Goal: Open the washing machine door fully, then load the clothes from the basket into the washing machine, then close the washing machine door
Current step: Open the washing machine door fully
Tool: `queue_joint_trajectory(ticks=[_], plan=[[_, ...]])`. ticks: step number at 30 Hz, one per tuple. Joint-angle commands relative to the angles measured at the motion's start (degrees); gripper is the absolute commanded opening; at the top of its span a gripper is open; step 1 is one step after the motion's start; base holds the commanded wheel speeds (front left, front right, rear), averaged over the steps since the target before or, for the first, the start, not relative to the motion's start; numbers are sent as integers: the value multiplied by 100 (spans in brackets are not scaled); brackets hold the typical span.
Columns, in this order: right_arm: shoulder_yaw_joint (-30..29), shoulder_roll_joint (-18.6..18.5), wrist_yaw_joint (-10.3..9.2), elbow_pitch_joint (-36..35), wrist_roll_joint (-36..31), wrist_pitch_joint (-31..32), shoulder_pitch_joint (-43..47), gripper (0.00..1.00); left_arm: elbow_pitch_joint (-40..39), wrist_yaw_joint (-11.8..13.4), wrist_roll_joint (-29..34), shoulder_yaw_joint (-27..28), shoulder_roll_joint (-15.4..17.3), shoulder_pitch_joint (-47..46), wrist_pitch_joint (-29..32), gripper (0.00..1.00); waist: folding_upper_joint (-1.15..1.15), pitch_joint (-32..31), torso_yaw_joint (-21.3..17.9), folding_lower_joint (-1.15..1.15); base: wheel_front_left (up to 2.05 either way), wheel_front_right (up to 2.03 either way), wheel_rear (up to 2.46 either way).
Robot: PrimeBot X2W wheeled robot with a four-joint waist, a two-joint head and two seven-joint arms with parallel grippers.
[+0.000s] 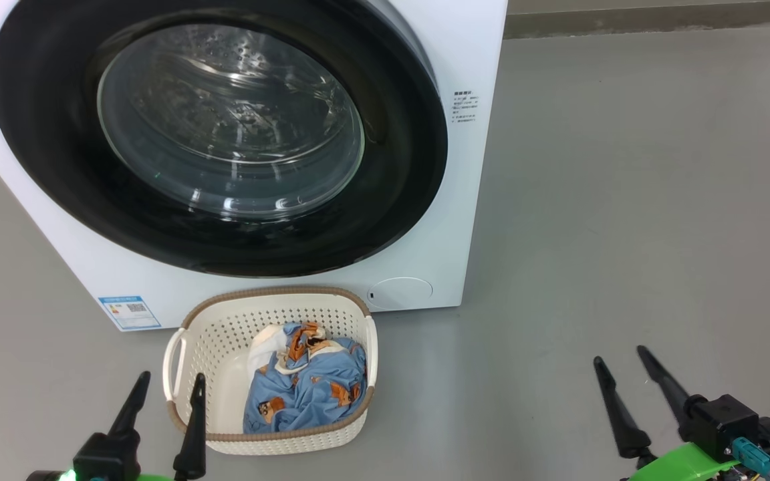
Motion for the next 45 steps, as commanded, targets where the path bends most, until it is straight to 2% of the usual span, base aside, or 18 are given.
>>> queue_joint_trajectory(ticks=[1, 5, 8, 10, 16, 23, 26, 28, 31, 36, 45], plan=[[169, -95, 9, -145, -25, -70, -38, 0, -129, 11, -79, 202, 71, -120, -37, 100, 0, -2, 2, 0, 0, 0, 0], [97, -23, 9, -159, 173, -70, -36, 0, -121, 10, -99, 202, 71, -123, -37, 100, 0, -3, 2, 0, 0, 0, 0], [-207, 194, 9, -174, 912, -70, -51, 0, -109, 18, -134, 204, 71, -123, -37, 100, 0, -9, 4, 0, 0, 0, 0], [-323, 298, 9, -166, 1668, -70, -59, 0, -89, 13, -147, 205, 71, -116, -37, 100, 0, -19, 10, 0, 0, 0, 0], [-894, 441, 9, -70, 4657, -70, -124, 0, -88, -14, -166, 204, 71, -72, -37, 100, 0, -28, 35, 0, 0, 0, 0], [-1226, 138, 9, 54, 7093, -70, -164, 0, -116, -49, -237, 188, 71, 41, -37, 100, 0, -9, 98, 0, 0, 0, 0], [-1263, -129, 9, 153, 7608, -35, -139, 0, -139, -67, -323, 182, 71, 89, -37, 100, 0, 41, 123, 0, 0, 0, 0], [-1286, -173, 9, 174, 7796, 19, -159, 0, -150, -79, -311, 157, 71, 110, -37, 100, 0, 66, 131, 0, 0, 0, 0], [-1501, -285, 9, 223, 8377, 341, -270, 0, -235, -100, -313, 106, 71, 159, -37, 100, 0, 211, 158, 0, 0, 0, 0], [-2013, -521, 9, 517, 8980, 1089, -729, 0, -403, -84, -321, 12, 71, 80, -37, 100, 0, 662, 241, 0, 0, 0, 0], [-2462, -931, 9, 1042, 9163, 2707, -2110, 0, -867, 164, -413, -314, 71, -209, -37, 100, 0, 1702, 462, 0, 0, 0, 0]])
